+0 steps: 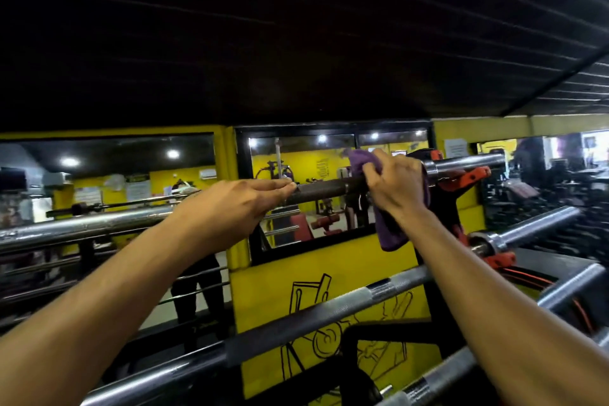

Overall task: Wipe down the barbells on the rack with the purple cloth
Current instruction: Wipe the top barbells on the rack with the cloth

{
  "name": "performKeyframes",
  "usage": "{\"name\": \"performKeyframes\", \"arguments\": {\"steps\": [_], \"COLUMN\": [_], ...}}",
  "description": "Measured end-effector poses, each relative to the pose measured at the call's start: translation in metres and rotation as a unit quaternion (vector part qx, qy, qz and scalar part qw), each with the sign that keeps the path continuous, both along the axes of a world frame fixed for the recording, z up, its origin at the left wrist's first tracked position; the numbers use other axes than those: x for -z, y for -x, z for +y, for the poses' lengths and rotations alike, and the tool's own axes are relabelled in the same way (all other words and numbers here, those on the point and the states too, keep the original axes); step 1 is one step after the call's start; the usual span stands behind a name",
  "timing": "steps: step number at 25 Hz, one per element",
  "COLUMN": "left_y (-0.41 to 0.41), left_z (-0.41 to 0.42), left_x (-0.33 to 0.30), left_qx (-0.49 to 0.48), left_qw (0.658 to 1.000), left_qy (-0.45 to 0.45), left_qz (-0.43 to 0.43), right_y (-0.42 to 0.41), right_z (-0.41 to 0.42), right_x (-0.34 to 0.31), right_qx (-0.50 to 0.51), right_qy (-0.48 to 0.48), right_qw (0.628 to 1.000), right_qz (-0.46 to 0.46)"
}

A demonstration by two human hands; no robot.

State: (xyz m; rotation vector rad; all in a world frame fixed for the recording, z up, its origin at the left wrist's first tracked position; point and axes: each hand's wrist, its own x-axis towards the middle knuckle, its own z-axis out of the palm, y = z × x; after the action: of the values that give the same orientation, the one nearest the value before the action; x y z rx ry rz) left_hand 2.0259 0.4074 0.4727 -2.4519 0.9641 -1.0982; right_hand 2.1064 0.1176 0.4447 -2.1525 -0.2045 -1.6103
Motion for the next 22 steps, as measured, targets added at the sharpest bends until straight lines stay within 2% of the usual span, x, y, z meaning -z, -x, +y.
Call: {"name": "performKeyframes", "arguments": {"steps": [3, 5, 6, 9, 11, 13, 15, 18, 20, 22], "left_y": [0.004, 0.004, 0.003, 0.0, 0.001, 0.004, 0.005, 0.01, 0.013, 0.021], "left_z": [-0.005, -0.004, -0.003, -0.002, -0.002, -0.006, -0.004, -0.003, -0.002, 0.012], "left_x": [0.0, 0.0, 0.0, 0.001, -0.001, -0.002, -0.002, -0.004, -0.01, -0.014], "left_qx": [-0.015, -0.011, -0.008, -0.006, -0.015, -0.014, -0.014, -0.01, 0.001, 0.002], "left_qw": [1.0, 1.0, 1.0, 1.0, 1.0, 1.0, 1.0, 0.999, 0.997, 0.995], "left_qy": [0.013, 0.014, 0.013, 0.009, 0.01, 0.012, 0.006, 0.002, -0.002, -0.018], "left_qz": [0.004, -0.003, -0.002, 0.005, 0.008, 0.018, 0.015, 0.038, 0.071, 0.099], "right_y": [0.017, 0.019, 0.017, 0.003, 0.001, 0.005, 0.014, 0.023, 0.025, 0.031], "right_z": [0.04, 0.026, 0.009, -0.038, -0.017, 0.02, 0.036, 0.019, 0.012, 0.025], "right_x": [0.0, -0.004, -0.008, -0.014, -0.011, 0.0, 0.012, 0.009, -0.005, -0.017], "right_qx": [-0.051, -0.061, -0.051, 0.001, -0.011, -0.039, -0.058, -0.057, -0.041, -0.051], "right_qy": [0.084, 0.157, 0.159, 0.054, -0.001, 0.001, 0.055, 0.084, 0.054, 0.024], "right_qw": [0.995, 0.986, 0.985, 0.995, 0.997, 0.999, 0.997, 0.995, 0.996, 0.997], "right_qz": [-0.001, 0.015, 0.038, 0.084, 0.074, 0.038, -0.011, 0.025, 0.063, 0.056]}}
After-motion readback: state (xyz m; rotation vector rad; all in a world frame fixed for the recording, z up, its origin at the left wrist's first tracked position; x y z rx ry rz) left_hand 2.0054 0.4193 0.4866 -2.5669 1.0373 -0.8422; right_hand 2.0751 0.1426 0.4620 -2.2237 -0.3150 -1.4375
